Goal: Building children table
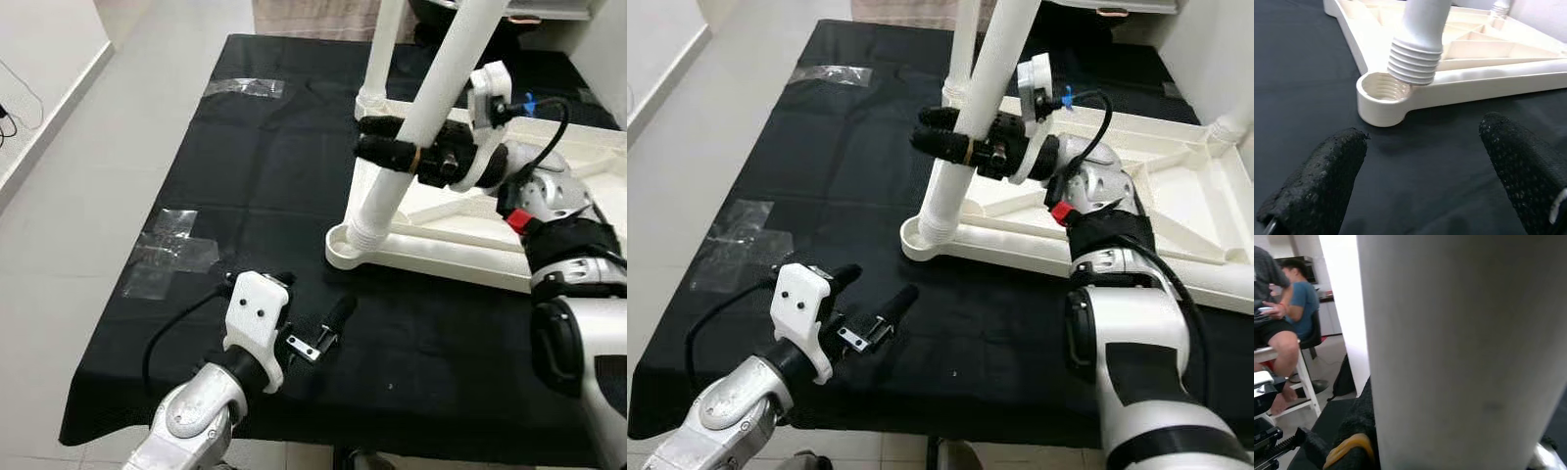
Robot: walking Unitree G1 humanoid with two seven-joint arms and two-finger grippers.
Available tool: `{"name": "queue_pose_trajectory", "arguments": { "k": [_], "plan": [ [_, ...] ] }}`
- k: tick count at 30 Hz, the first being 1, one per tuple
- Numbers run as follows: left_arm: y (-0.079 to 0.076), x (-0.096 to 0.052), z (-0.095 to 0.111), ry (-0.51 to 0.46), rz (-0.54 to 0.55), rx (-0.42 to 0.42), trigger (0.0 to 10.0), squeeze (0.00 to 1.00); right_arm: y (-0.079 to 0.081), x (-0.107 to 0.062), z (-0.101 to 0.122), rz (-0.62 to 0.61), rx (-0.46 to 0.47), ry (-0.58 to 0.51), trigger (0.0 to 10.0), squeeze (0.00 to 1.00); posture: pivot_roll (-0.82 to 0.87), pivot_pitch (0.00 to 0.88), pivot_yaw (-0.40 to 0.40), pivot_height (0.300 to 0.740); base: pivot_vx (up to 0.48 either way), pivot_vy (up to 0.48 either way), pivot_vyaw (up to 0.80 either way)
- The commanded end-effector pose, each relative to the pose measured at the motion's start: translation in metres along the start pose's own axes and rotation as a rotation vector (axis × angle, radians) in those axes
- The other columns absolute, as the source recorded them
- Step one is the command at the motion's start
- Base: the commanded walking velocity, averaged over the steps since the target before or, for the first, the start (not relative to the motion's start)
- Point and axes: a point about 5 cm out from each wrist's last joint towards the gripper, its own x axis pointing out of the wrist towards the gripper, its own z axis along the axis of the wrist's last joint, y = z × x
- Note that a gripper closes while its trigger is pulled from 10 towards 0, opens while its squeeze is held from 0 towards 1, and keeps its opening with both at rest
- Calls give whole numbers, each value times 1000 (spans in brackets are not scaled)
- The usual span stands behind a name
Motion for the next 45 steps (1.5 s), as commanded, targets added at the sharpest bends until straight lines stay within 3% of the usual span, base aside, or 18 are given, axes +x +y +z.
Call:
{"name": "queue_pose_trajectory", "arguments": {
  "k": [1, 10, 16, 18, 25, 35, 38, 45],
  "plan": [
    [-4, -3, -2, 13, -8, -16, 10000, 0, 2, 7, 4, 54, -36, -2, 10000, 0, 126, 272, -55, 740, 0, 0, 0],
    [-12, -6, -3, 28, -20, -31, 10000, 0, 12, 46, -18, 173, -71, 53, 10000, 0, 127, 252, -63, 740, 0, 0, 0],
    [-13, -5, -3, 28, -21, -32, 10000, 0, 13, 52, -17, 186, -82, 54, 10000, 0, 126, 255, -67, 740, 0, 0, 0],
    [-15, -4, -4, 28, -21, -36, 10000, 0, 13, 65, -12, 208, -106, 50, 10000, 0, 118, 259, -82, 740, 0, 0, 0],
    [-16, -3, -4, 24, -10, -42, 10000, 0, 13, 80, -7, 212, -142, 53, 10000, 0, 112, 265, -93, 740, 0, 0, 0],
    [-17, -3, -3, 19, -8, -40, 10000, 0, 9, 84, -5, 163, -187, 111, 10000, 0, 109, 266, -101, 740, 0, 0, 0],
    [-16, -4, 0, 9, -4, -36, 10000, 0, 8, 80, -13, 146, -195, 177, 10000, 0, 110, 269, -99, 740, 0, 0, 0],
    [-14, -7, 2, 6, 7, -20, 10000, 0, 8, 75, -17, 152, -185, 206, 10000, 0, 109, 270, -101, 740, 0, 0, 0]
  ]
}}
